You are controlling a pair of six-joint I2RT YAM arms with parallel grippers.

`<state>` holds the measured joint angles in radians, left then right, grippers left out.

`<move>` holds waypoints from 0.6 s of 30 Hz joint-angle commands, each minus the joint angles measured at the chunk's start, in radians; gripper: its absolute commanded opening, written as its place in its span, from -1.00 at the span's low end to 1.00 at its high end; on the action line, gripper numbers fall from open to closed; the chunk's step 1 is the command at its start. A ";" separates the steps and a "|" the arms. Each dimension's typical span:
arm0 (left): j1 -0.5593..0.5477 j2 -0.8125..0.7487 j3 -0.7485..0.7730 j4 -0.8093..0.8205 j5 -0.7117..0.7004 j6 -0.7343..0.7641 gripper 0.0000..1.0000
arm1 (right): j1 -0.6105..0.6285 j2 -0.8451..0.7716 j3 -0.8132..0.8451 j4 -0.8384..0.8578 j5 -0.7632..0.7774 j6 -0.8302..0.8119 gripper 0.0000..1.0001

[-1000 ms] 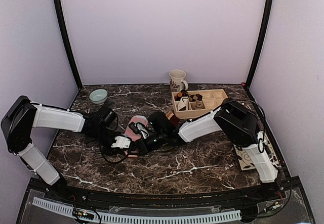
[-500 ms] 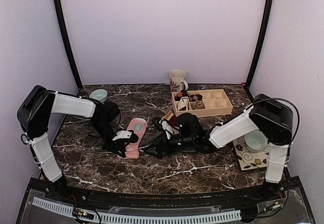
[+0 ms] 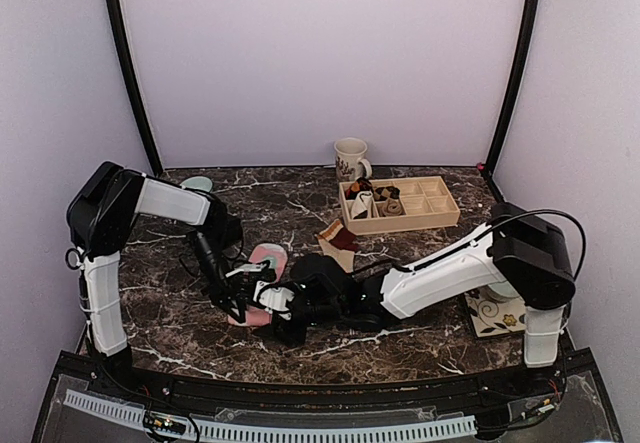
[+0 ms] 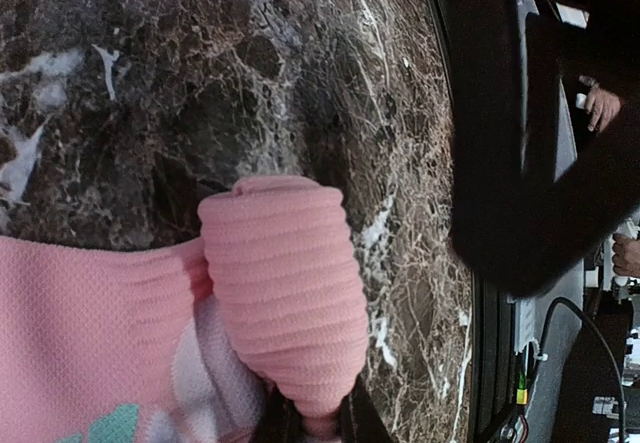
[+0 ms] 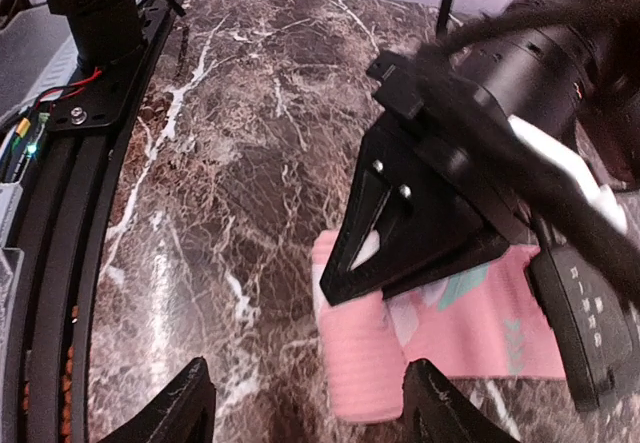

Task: Roll the socks
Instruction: Roll the sock at the center of the board.

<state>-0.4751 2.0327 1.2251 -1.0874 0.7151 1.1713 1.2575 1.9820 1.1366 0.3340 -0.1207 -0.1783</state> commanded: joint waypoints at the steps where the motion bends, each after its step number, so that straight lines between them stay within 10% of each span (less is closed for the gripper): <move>1: -0.001 0.034 0.011 -0.081 -0.064 0.018 -0.82 | 0.013 0.088 0.120 -0.106 0.090 -0.174 0.16; 18: -0.001 0.032 0.029 -0.048 -0.070 -0.016 -0.63 | 0.017 0.256 0.252 -0.155 0.074 -0.220 -0.50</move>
<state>-0.4751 2.0521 1.2430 -1.1526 0.6907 1.1690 1.2697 2.2036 1.3605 0.2035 -0.0414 -0.4065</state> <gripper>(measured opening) 0.142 0.289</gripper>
